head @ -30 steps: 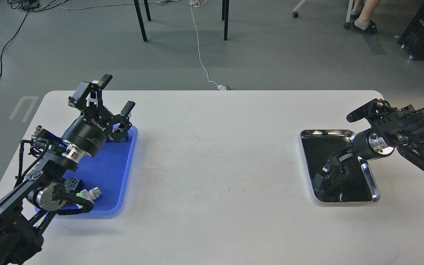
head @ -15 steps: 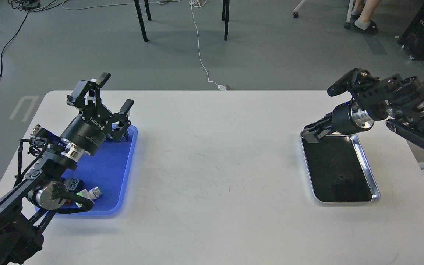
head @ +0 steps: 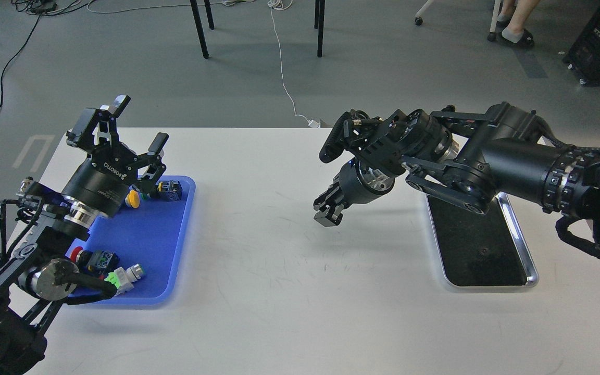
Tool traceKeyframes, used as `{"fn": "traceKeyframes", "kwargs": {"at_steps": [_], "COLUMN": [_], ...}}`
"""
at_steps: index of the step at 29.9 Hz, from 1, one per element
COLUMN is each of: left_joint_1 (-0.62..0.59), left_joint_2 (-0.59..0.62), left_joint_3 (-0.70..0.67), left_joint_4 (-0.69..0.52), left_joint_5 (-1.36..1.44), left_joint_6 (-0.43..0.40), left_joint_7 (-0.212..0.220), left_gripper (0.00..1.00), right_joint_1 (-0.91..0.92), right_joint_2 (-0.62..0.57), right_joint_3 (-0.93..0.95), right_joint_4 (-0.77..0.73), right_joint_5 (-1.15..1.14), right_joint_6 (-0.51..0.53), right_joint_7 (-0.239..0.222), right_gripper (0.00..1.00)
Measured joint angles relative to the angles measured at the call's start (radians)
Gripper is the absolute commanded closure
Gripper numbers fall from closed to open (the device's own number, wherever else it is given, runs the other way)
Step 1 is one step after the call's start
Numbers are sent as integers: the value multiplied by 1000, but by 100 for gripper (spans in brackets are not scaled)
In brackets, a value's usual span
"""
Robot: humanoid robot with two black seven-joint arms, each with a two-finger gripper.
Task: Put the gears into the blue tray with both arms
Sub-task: 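Carry the black gear with the right gripper toward the table center, then release the gear on the table and retract the right arm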
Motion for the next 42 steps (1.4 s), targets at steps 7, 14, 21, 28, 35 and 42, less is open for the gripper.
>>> {"fn": "traceKeyframes", "kwargs": {"at_steps": [7,14,21,28,35,42], "left_joint_1": [15,20,29,33,45,59], "left_joint_2": [5,7,15,20,26,38], "left_joint_3": [-5,-5,-5,-5,-5,-5], "left_joint_4": [-5,-12,-17,-19,-39,-56], "left_joint_5": [0,0,0,0,0,1], "left_joint_6": [0,-1,-2,-2,-2,0], "left_joint_7": [0,0,0,0,0,0], "left_gripper": [2,2,2,2,2,2], "right_joint_1": [-12,-39,-64,-84,-86,-87], "right_joint_2": [57,59,59,59,59,59], "right_joint_3": [-11,-12,-12,-12,-12,-13], "right_joint_4": [-16,-15,-13,-12,-16,-18], "right_joint_5": [0,0,0,0,17,63], "right_joint_6": [0,0,0,0,0,0], "right_joint_7": [0,0,0,0,0,0], "right_gripper": [87,86,86,84,59,8]}}
